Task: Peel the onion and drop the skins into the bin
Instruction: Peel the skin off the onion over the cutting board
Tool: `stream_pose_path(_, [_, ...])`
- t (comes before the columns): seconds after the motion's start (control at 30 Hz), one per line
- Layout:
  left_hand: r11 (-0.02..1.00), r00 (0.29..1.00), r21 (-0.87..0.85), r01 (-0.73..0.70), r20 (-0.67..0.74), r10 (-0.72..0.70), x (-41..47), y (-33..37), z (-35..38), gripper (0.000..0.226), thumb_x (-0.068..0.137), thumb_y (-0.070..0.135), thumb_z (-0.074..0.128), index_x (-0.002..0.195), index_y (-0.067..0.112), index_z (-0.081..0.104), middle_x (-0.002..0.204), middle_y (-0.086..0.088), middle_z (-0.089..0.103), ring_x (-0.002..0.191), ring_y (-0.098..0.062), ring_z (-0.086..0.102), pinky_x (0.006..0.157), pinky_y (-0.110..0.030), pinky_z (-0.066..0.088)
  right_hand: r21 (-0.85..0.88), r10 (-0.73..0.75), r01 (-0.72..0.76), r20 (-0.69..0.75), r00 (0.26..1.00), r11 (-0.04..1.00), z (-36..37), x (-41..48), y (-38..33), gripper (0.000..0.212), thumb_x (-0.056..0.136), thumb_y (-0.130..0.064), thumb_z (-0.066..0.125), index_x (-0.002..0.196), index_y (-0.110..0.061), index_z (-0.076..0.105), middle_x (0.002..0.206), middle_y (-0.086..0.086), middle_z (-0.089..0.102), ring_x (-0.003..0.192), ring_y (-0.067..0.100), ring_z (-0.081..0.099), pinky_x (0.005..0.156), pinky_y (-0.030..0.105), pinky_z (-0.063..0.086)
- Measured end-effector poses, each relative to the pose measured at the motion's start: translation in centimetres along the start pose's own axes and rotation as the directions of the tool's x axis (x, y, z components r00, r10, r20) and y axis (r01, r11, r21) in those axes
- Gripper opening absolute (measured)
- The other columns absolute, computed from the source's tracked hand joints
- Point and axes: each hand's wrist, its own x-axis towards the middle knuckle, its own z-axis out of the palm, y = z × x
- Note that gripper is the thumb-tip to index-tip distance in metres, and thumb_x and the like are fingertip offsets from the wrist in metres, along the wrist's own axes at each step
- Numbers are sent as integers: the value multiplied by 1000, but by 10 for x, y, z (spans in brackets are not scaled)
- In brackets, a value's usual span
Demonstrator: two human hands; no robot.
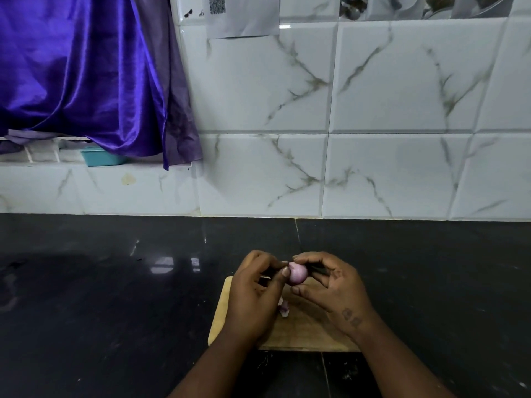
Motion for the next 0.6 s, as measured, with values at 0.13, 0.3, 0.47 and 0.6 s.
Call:
stream_pose_path(0.13, [998,999,-46,30,28,-29,1,-2,0,21,99,9,72,83,22,66,99,-1,64,71,-33,67,59,-63,62,-67,-40,40,12,999,997,-1,-2,0,37,71,11,86,103,-6,77,110,6,77,108,19,75,95,27,60])
stream_pose_path(0.3, [996,996,-28,88,-32,-89,0,3,2,19,102,14,69,88,27,67,99,-10,69,65,-32,71,53,-48,65,-47,-78,77,-16,997,996,3,-1,3,36,71,17,82,98,-6,78,109,8,75,107,23,74,96,27,59])
stream_pose_path(0.47, [993,999,115,26,-23,-24,-1,5,1,20,86,21,87,96,31,72,100,10,70,89,-13,72,74,-30,64,-88,-84,82,-21,996,993,3,-1,1,37,73,18,79,98,-9,79,109,0,75,107,17,74,92,22,58])
stream_pose_path(0.6, [997,997,9,77,-13,-77,0,-1,2,16,92,16,82,89,30,75,98,5,72,77,-29,75,62,-54,66,-155,-139,132,-36,990,979,1,1,4,40,70,21,76,97,-9,80,108,-2,75,106,17,74,92,21,57])
